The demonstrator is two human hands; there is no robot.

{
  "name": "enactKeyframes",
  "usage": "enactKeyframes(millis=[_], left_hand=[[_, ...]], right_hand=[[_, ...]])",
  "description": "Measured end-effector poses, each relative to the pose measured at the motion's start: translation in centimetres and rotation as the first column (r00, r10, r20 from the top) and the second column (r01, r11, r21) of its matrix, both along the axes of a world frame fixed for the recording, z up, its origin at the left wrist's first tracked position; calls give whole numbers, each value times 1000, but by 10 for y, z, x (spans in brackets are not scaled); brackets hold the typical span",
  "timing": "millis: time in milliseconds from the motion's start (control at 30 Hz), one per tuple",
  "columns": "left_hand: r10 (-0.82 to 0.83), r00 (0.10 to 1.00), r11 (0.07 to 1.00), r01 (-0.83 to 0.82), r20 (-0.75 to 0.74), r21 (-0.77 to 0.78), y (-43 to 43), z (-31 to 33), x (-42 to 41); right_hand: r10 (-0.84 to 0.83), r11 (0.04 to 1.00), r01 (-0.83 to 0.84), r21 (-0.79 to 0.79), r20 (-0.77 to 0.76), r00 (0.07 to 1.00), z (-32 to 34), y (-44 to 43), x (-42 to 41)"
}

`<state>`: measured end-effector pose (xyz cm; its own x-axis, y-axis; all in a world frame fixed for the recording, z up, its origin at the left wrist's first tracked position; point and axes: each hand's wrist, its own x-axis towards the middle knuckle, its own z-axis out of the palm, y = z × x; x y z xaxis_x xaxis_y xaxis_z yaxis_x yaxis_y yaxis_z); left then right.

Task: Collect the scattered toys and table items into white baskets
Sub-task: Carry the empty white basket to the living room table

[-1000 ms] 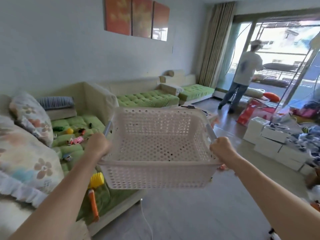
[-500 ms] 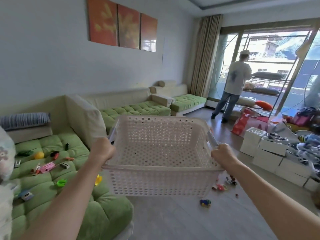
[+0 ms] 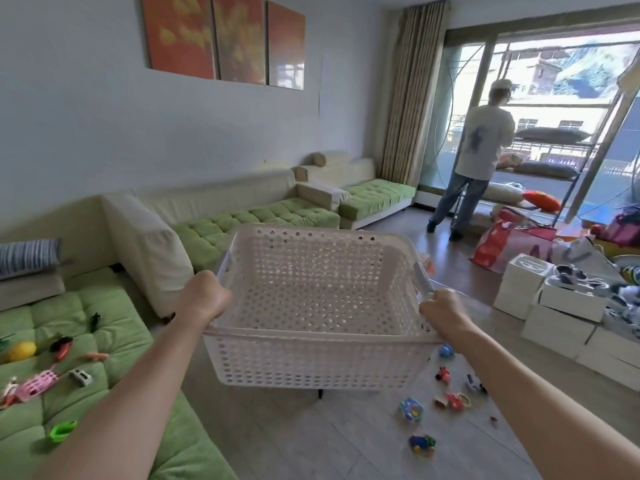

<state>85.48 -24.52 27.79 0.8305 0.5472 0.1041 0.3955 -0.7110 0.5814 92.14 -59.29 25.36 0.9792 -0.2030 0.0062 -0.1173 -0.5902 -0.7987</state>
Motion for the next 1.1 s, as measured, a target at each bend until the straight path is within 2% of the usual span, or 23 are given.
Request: enactKeyframes(millis=[367, 700, 933, 1100], left_hand=[[88, 996, 996, -89, -17, -21, -28, -32, 228], [173, 977, 984, -175, -124, -8, -12, -69, 389], [224, 957, 962, -247, -186, -113, 20, -121, 524], [238, 941, 942, -284, -239, -177, 24, -153, 594]], right_hand=[[46, 998, -46, -53, -15, 999, -22, -25, 248], [101, 987, -105, -117, -40, 994, -64, 0, 434], [139, 981, -151, -124, -98, 985, -123, 41, 581], [143, 984, -156, -89, -143, 979, -160, 53, 648]])
